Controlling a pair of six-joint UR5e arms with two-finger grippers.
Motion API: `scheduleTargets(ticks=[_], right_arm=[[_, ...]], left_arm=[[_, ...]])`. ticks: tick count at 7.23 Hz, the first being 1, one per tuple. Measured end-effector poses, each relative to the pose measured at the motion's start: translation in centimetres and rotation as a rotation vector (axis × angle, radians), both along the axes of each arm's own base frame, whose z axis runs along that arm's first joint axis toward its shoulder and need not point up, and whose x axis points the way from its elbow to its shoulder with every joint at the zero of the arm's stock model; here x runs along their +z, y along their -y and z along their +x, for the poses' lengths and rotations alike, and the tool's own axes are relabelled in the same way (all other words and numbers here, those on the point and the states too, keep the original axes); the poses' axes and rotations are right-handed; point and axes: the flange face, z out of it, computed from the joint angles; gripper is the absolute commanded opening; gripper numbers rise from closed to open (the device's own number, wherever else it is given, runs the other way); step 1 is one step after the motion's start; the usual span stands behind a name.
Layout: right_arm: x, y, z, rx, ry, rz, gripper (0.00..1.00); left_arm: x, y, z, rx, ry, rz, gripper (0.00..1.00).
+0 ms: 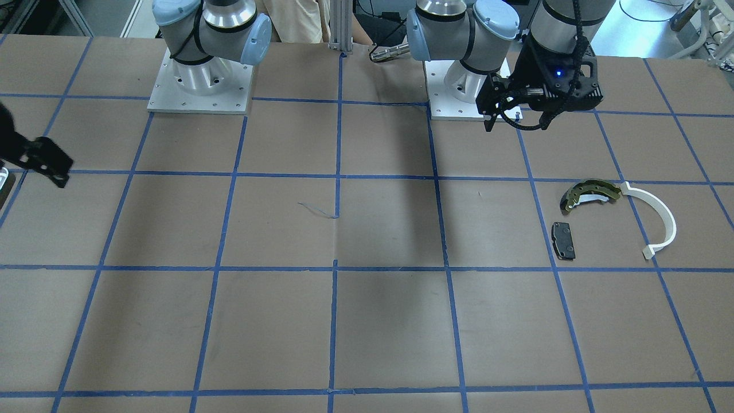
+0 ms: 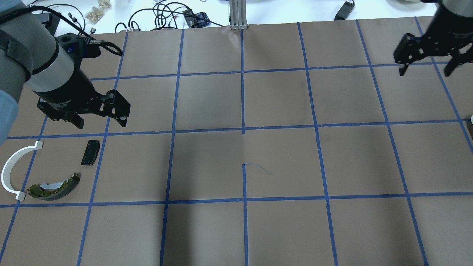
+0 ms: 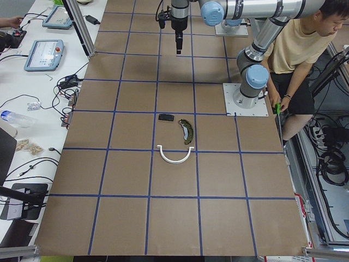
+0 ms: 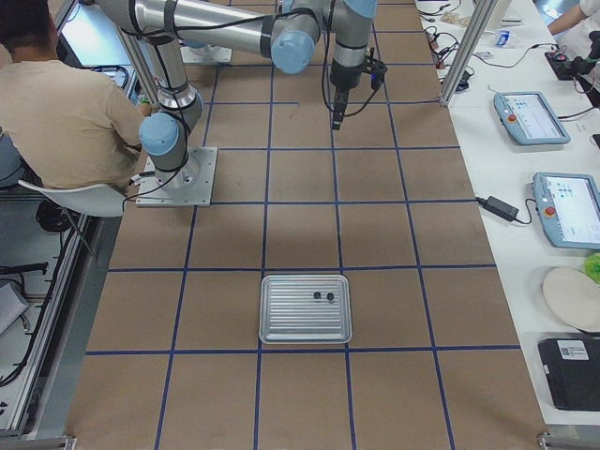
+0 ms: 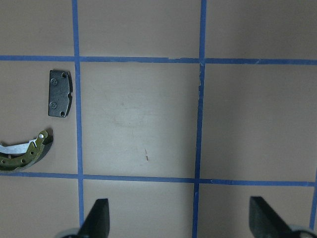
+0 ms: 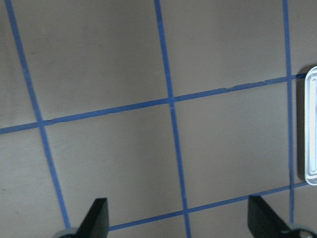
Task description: Place bearing gear from tray to pile
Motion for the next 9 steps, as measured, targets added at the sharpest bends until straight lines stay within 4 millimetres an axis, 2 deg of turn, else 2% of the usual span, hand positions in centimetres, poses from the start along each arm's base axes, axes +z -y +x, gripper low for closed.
scheduleTargets(ticks=[2, 3, 4, 5, 6, 7, 9], right_arm=[[-3.7, -0.2, -13.6, -0.033, 0.013, 0.002, 1.00], [-6.4, -0.8, -20.9, -0.110, 0.001, -0.036, 1.00], [-9.6, -1.5, -26.8, -0.174, -0.001, -0.063, 1.00], [-13.1, -2.1, -30.8, -0.194, 0.010, -0.066, 1.00], [-16.4, -2.4, -33.4, -0.183, 0.020, -0.061, 1.00], [-19.3, -2.7, -35.1, -0.178, 0.033, -0.051, 0.96], [-23.1, -3.2, -36.5, -0.185, 0.064, -0.026, 0.95]], left_arm=[[0.0, 0.0, 0.0, 0.001, 0.001, 0.000, 1.00], [-0.1, 0.1, 0.1, 0.001, 0.001, 0.001, 1.00], [-0.1, 0.1, 0.1, 0.001, 0.001, 0.002, 1.00], [-0.1, 0.1, 0.1, 0.001, 0.002, 0.002, 1.00], [-0.1, 0.1, 0.1, 0.001, 0.002, 0.001, 1.00], [-0.1, 0.1, 0.1, 0.001, 0.002, 0.001, 1.00], [-0.1, 0.1, 0.1, 0.001, 0.002, -0.002, 1.00]])
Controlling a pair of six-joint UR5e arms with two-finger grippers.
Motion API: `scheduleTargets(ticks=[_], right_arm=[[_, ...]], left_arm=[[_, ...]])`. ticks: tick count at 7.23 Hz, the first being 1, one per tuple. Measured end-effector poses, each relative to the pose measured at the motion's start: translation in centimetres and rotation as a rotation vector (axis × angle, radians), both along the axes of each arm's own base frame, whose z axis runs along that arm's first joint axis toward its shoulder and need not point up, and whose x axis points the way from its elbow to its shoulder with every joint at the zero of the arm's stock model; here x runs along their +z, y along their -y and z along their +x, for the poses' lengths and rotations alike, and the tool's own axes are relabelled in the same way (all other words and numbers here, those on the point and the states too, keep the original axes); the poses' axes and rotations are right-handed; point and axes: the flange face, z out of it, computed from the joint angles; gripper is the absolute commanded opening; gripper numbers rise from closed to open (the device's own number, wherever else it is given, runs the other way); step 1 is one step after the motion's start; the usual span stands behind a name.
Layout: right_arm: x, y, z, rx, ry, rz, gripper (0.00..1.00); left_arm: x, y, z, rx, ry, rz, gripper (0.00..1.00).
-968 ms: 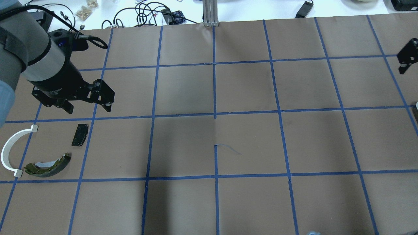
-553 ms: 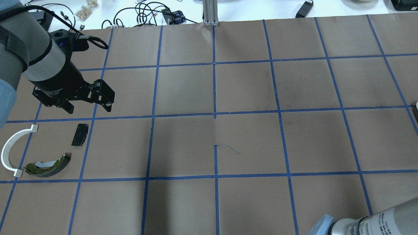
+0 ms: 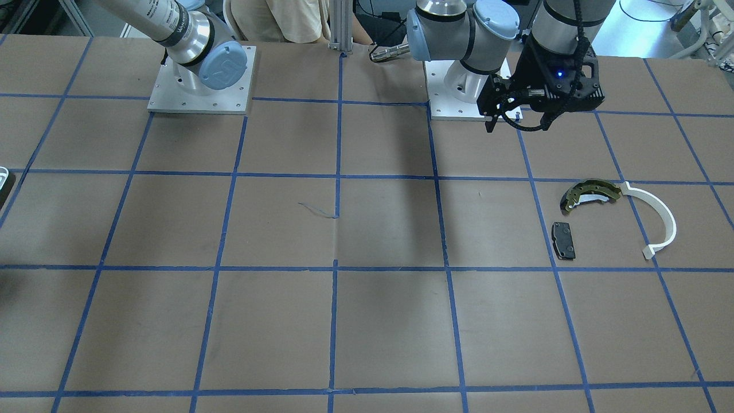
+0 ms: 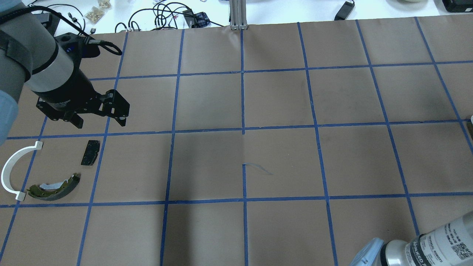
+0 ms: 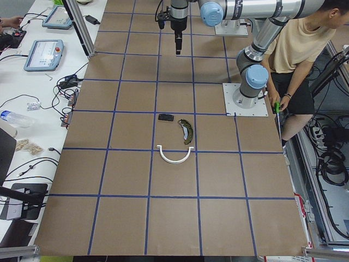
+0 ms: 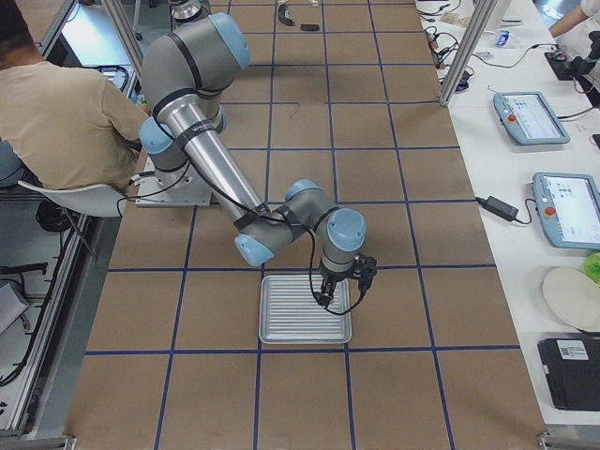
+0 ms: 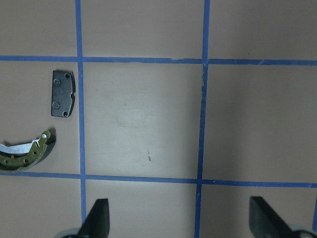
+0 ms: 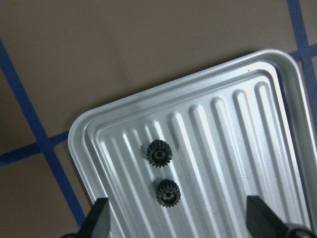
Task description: Place bearing gear from tray to pile
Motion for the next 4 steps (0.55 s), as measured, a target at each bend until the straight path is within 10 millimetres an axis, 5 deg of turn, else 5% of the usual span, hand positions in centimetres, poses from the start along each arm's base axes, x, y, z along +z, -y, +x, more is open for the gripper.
scheduleTargets(ticks=[3, 4], right_arm=[[-3.0, -0.8, 0.5, -0.001, 0.002, 0.015, 0.89], [-3.5, -1.0, 0.8, 0.000, -0.010, 0.010, 0.80]], left_arm=[[0.1, 0.0, 0.0, 0.000, 0.000, -0.003, 1.00], [0.1, 0.0, 0.0, 0.000, -0.002, -0.003, 1.00]])
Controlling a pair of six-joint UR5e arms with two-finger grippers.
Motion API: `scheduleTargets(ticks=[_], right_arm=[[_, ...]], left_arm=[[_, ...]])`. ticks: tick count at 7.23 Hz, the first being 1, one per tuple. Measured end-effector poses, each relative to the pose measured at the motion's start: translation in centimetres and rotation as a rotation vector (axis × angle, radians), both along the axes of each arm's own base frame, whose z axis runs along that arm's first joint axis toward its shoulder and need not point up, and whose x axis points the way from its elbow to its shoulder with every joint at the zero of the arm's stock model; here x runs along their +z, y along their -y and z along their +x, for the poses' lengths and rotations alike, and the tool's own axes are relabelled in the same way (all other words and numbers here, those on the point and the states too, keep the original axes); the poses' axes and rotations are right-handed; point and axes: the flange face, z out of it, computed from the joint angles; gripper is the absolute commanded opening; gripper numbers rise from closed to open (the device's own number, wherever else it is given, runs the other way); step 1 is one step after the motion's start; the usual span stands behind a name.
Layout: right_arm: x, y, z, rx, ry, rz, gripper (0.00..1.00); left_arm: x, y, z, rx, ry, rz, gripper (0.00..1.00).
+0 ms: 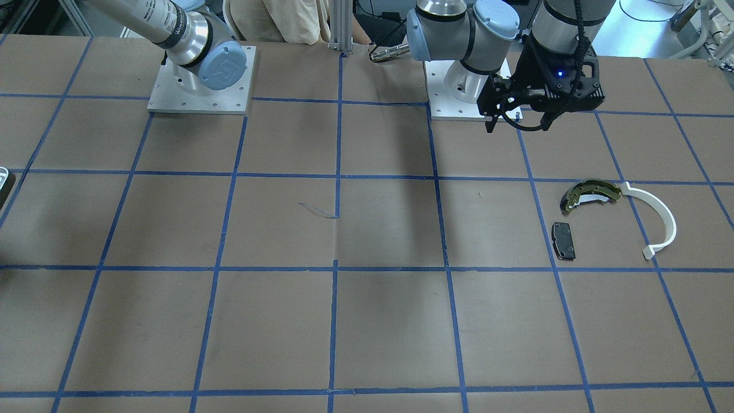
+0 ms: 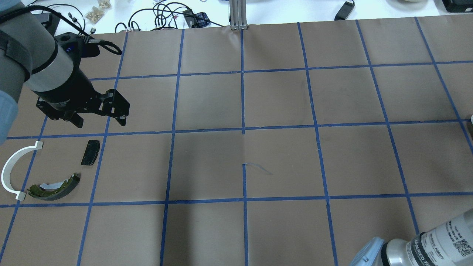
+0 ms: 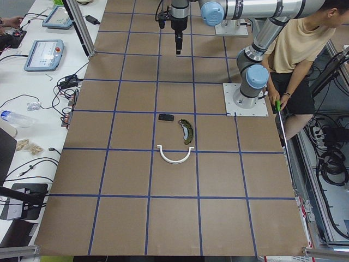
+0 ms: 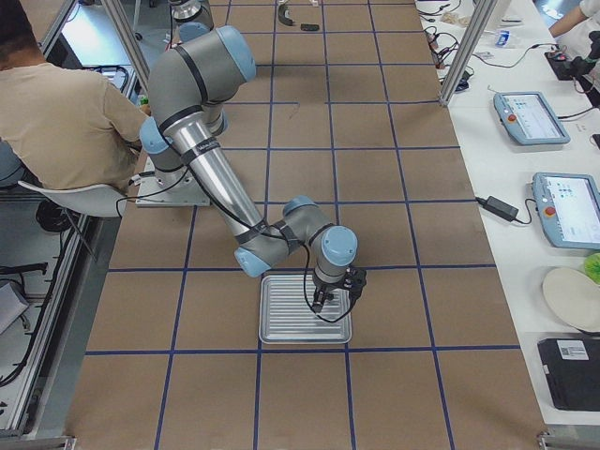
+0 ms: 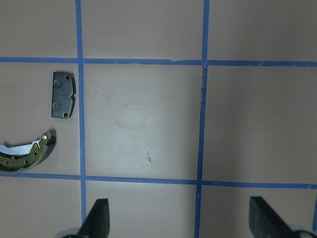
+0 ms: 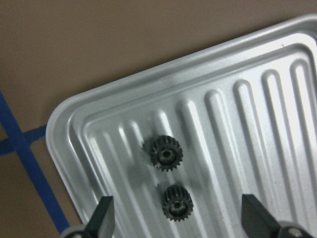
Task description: Place bearing gear from tray to pile
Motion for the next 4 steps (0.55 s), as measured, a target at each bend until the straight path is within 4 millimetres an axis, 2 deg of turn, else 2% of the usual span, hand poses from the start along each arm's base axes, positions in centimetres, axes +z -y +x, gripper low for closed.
scheduleTargets(ticks=[1, 3, 4], right_arm=[[-0.21, -0.10, 0.10, 0.001, -0.008, -0.004, 0.66], [-0.54, -0.20, 0.17, -0.006, -0.012, -0.003, 0.62], [-0.68, -0.22, 0.19, -0.009, -0.010, -0.001, 0.57]], left_arm=[[-0.03, -0.01, -0.01, 0.000, 0.000, 0.001, 1.00], [0.00, -0.03, -0.01, 0.000, 0.000, 0.000, 1.00], [-0.11, 0.02, -0.05, -0.001, -0.001, 0.002, 1.00]])
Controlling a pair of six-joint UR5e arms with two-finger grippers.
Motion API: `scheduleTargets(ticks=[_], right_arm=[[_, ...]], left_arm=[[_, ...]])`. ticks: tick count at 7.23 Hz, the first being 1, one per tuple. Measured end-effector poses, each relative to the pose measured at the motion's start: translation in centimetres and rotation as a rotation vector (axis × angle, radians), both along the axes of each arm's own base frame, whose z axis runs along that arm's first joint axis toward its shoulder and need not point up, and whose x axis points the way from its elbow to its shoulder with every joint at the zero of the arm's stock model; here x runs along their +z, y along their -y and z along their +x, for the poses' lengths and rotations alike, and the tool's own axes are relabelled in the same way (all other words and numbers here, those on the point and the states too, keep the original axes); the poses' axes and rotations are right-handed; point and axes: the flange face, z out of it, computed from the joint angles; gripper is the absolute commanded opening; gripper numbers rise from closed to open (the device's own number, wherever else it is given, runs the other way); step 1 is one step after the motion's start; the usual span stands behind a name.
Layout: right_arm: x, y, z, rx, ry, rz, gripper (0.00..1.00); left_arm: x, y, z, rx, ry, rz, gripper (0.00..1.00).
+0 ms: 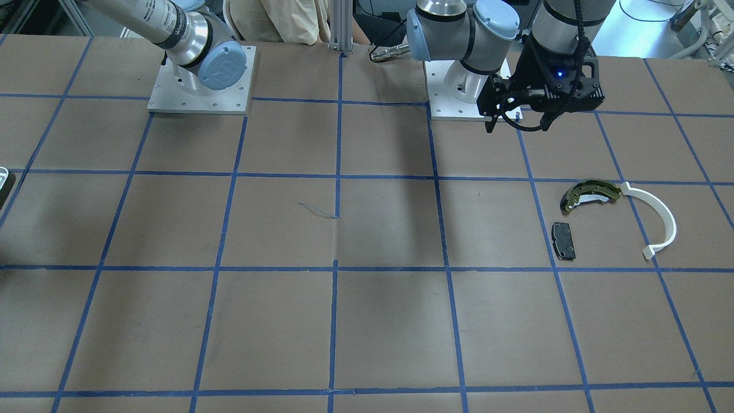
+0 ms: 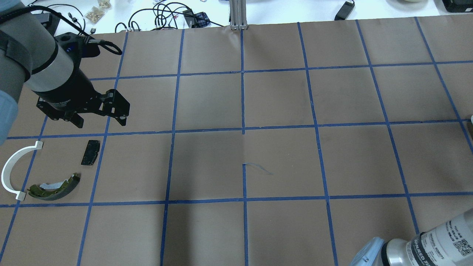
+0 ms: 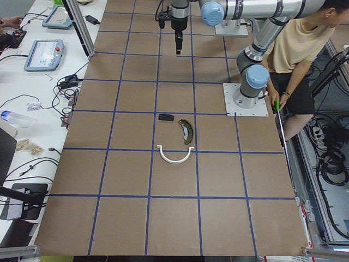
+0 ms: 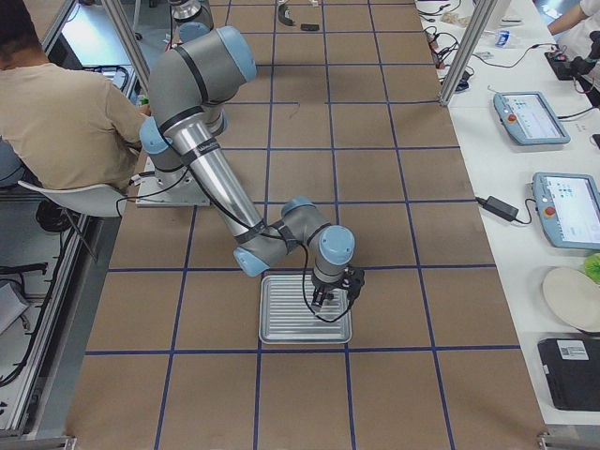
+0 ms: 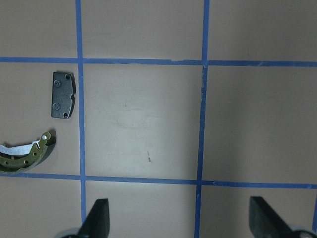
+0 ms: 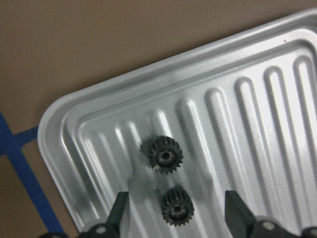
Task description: Place bearing gear from tray to pile
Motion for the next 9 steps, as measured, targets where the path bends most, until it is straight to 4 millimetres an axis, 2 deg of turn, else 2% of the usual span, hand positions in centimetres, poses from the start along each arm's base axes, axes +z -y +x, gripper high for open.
scheduleTargets(ticks=[2, 3, 5, 7, 9], right_arm=[[-0.3, -0.2, 0.2, -0.005, 0.006, 0.006, 0.22], [-0.4, -0.3, 0.3, -0.008, 0.009, 0.009, 0.16], [-0.3, -0.3, 0.3, -0.012, 0.011, 0.012, 0.11], [0.3, -0.4, 0.3, -0.014, 0.004, 0.011, 0.14], [3.2, -0.3, 1.3, -0.040, -0.006, 0.010, 0.15]], left_arm=[[0.0, -0.2, 0.0, -0.002, 0.003, 0.002, 1.00], [-0.1, -0.2, -0.1, -0.002, 0.003, 0.003, 1.00], [-0.2, -0.3, 0.0, 0.000, 0.004, 0.003, 1.00], [-0.2, -0.3, 0.1, 0.001, 0.004, 0.003, 1.00], [-0.2, -0.2, 0.1, 0.000, 0.004, 0.003, 1.00]])
